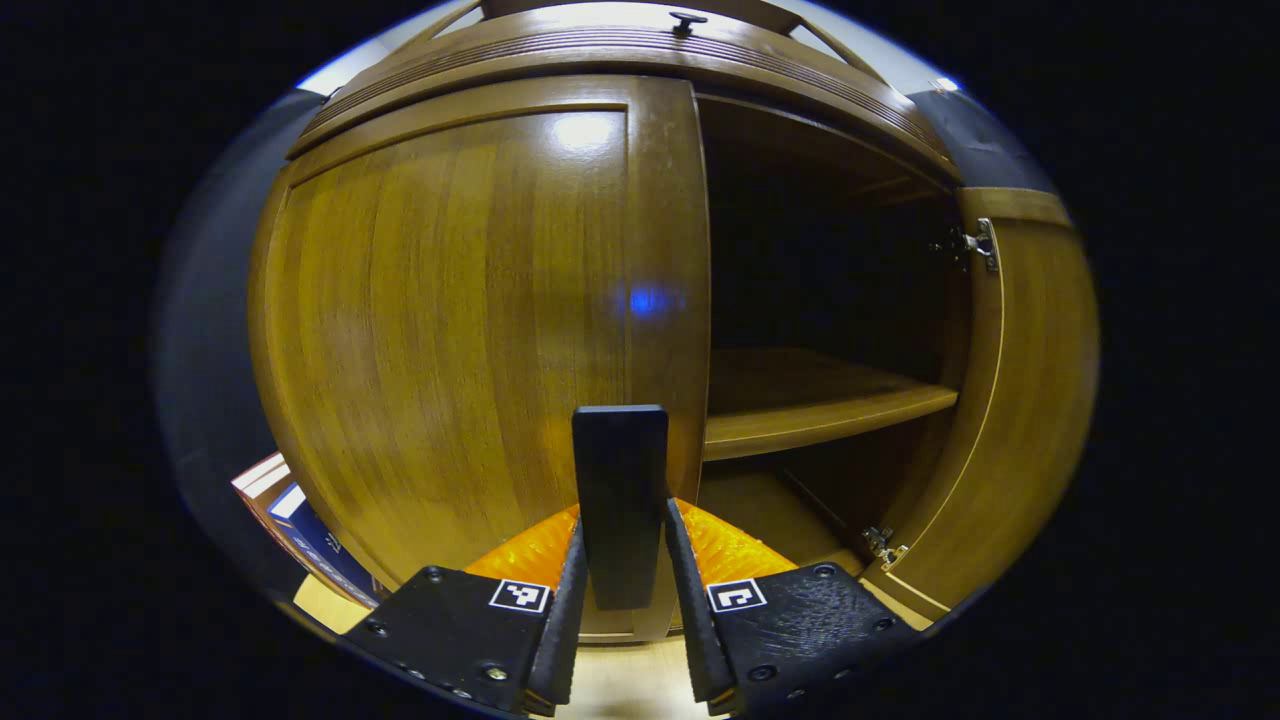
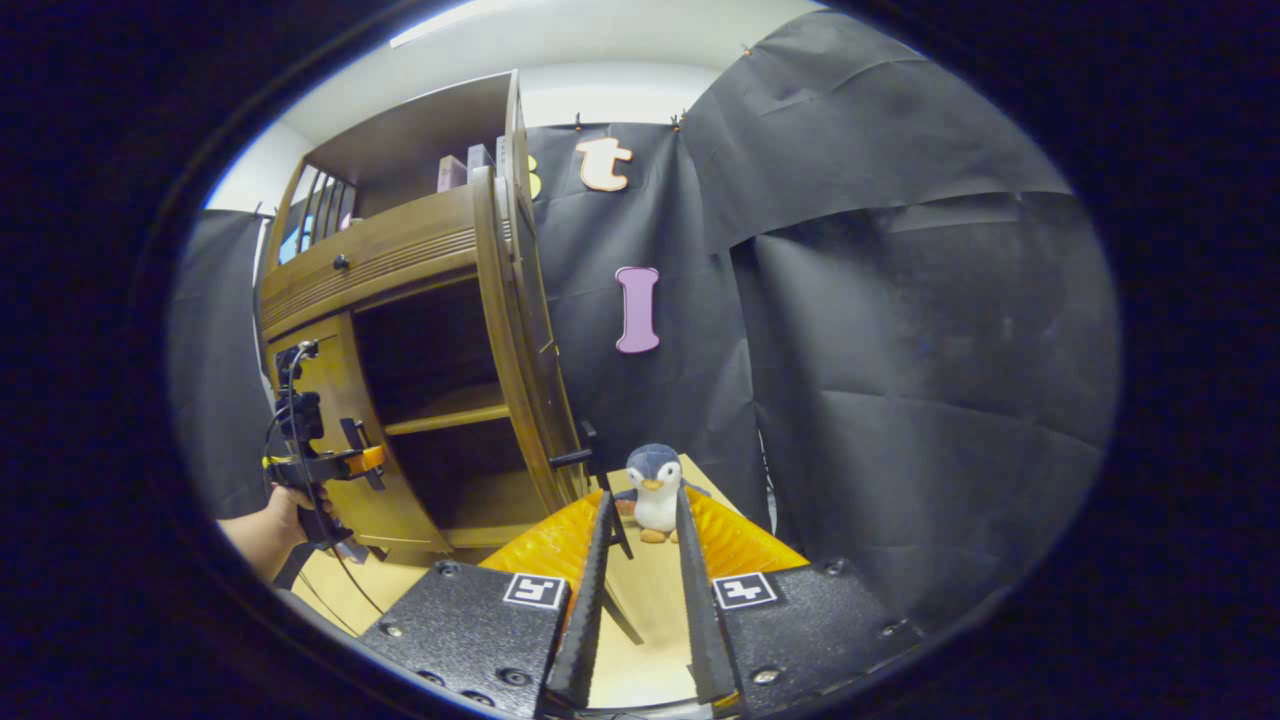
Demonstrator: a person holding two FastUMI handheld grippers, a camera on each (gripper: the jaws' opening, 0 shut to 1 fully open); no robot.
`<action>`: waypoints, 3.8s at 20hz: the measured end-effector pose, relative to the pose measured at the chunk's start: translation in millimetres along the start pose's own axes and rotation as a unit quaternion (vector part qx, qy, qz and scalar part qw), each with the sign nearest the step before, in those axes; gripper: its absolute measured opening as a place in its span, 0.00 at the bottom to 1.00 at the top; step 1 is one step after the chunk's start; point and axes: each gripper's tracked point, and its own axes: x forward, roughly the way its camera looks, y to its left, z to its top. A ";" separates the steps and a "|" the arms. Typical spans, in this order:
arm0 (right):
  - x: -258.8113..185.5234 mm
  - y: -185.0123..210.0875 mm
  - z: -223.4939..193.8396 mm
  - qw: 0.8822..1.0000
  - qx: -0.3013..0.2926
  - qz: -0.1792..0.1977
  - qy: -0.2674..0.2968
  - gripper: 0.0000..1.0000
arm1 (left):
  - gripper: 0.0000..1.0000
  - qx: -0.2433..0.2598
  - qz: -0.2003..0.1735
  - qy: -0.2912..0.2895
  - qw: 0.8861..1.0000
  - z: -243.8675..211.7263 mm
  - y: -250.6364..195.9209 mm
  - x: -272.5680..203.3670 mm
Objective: Open the right door of the double-door shoe cabinet with the right hand, and open the left door with the left hand.
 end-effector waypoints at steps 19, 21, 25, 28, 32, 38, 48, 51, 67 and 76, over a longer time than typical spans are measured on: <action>1.2 43.8 -39.6 0.998 -0.032 0.047 0.032 0.53 | 0.26 0.003 -0.025 0.011 1.000 -15.6 10.7 -67.9; 4.7 52.9 -45.0 0.997 -0.040 0.057 0.038 0.53 | 0.26 0.001 -0.024 0.011 1.000 -18.6 14.9 -82.1; 11.8 70.7 -51.1 0.995 -0.053 0.076 0.045 0.53 | 0.26 -0.006 -0.017 0.012 1.000 -23.7 23.8 -105.0; 17.1 79.1 -55.0 0.993 -0.060 0.086 0.046 0.57 | 0.34 -0.011 -0.011 0.011 1.000 -27.4 31.0 -120.9; 21.8 95.4 -64.6 0.991 -0.066 0.105 0.056 0.59 | 0.26 -0.019 0.000 0.010 1.000 -31.5 42.2 -141.1; 26.6 129.5 -76.1 0.984 -0.080 0.145 0.068 0.60 | 0.25 -0.026 0.026 0.011 0.999 -41.2 70.1 -175.7; 39.8 184.6 -92.7 0.972 -0.095 0.201 0.083 0.60 | 0.25 -0.005 0.100 0.008 0.995 -51.9 129.2 -226.2; 43.2 198.5 -90.4 0.969 -0.103 0.210 0.081 0.63 | 0.25 -0.018 0.100 0.006 0.995 -54.8 138.0 -237.1; 43.5 277.0 -84.1 0.958 -0.138 0.241 0.064 0.64 | 0.16 -0.041 0.194 -0.008 0.980 -62.1 252.6 -303.0; 36.7 296.6 -62.2 0.953 -0.148 0.259 0.045 0.64 | 0.18 -0.007 0.215 -0.027 0.976 -36.6 246.8 -323.8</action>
